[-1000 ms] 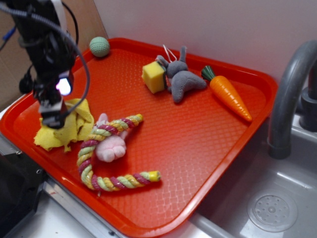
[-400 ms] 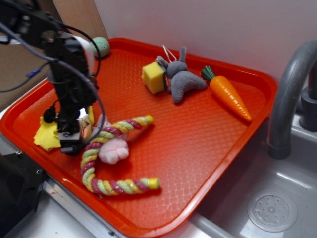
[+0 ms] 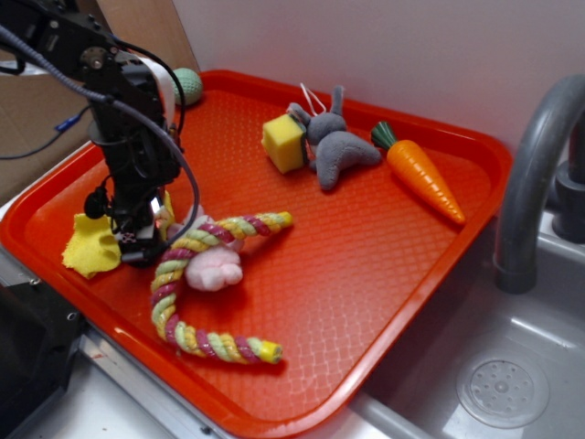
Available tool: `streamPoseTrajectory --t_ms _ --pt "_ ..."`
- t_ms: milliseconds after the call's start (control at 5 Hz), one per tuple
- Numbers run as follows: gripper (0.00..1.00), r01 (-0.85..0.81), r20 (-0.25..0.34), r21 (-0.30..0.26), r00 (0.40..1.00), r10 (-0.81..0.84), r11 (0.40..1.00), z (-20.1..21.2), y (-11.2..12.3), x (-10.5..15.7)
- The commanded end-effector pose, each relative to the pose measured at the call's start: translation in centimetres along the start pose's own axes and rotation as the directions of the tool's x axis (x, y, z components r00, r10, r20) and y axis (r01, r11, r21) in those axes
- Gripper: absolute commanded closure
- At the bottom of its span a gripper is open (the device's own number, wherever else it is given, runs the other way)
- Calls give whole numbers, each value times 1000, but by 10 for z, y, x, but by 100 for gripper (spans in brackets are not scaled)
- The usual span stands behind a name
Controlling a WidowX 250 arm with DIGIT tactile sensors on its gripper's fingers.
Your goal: Grab the yellow cloth.
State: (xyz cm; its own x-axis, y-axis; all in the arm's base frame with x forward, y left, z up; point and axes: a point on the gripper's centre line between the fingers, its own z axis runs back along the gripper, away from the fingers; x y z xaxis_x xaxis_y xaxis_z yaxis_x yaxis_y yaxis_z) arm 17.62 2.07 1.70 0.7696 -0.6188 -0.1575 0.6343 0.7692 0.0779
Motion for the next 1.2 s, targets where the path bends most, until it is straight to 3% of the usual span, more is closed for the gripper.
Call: streamPoseTrajectory --t_ms 0,200,400,600,800,1000 --pt "100 -45 6 20 999 45 999 19 11 -20" --pt "100 -122 35 48 992 120 991 55 17 -21" --pt "100 -360 65 -31 930 361 932 104 44 -17" --pt "100 -512 44 -29 857 513 859 155 66 -6" --pt "100 -538 96 -19 838 537 843 207 72 -1" --pt "100 -524 159 -4 841 518 852 237 61 -1"
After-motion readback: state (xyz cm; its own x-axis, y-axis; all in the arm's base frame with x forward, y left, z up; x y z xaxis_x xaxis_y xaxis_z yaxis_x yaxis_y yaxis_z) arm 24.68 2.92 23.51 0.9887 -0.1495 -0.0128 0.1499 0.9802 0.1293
